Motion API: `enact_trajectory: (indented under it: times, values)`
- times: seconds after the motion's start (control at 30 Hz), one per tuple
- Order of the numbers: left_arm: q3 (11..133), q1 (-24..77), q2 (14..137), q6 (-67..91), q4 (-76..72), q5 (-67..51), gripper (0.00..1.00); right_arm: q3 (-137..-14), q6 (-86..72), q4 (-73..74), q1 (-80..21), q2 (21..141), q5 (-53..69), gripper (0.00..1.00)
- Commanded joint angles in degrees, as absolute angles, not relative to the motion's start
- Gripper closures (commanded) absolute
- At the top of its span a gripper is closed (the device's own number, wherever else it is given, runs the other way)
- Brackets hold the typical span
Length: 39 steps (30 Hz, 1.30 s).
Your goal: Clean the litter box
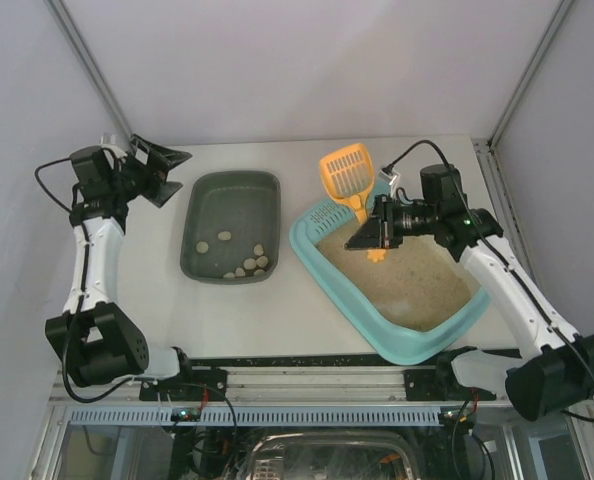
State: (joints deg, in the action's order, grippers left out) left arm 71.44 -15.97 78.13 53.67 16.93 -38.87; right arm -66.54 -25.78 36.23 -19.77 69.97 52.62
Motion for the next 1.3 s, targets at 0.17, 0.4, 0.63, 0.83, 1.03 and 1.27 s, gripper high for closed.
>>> enact_trajectory:
  times: [0.17,0.4,0.63,0.83,1.03,1.27]
  values:
    - [66.6,-22.4,72.7,60.2,24.6,-19.4,0.0,-66.5,-22.3,53.8,-16.0,61.4,37.2,1.0]
    - [72.9,-22.9,73.4,61.3,43.2,-2.0,0.0,-66.9,-17.6,71.5,-13.7,59.5,20.6,1.0]
    - [66.9,-19.4,75.1,71.2,36.2,2.4,0.02,-59.7,-17.9,68.9,-12.2,52.6,16.4,1.0]
    - [59.4,-12.2,69.3,74.0,27.5,17.3,0.0,-56.1,-17.3,65.6,-11.6,55.1,18.2,1.0]
    - [73.0,-10.9,77.7,60.9,39.9,20.7,0.0,-49.5,-18.3,61.3,-8.9,59.8,25.3,1.0]
    - [77.4,-9.8,80.7,53.2,40.2,25.2,0.0,-47.6,-16.8,57.0,-10.4,63.5,29.5,1.0]
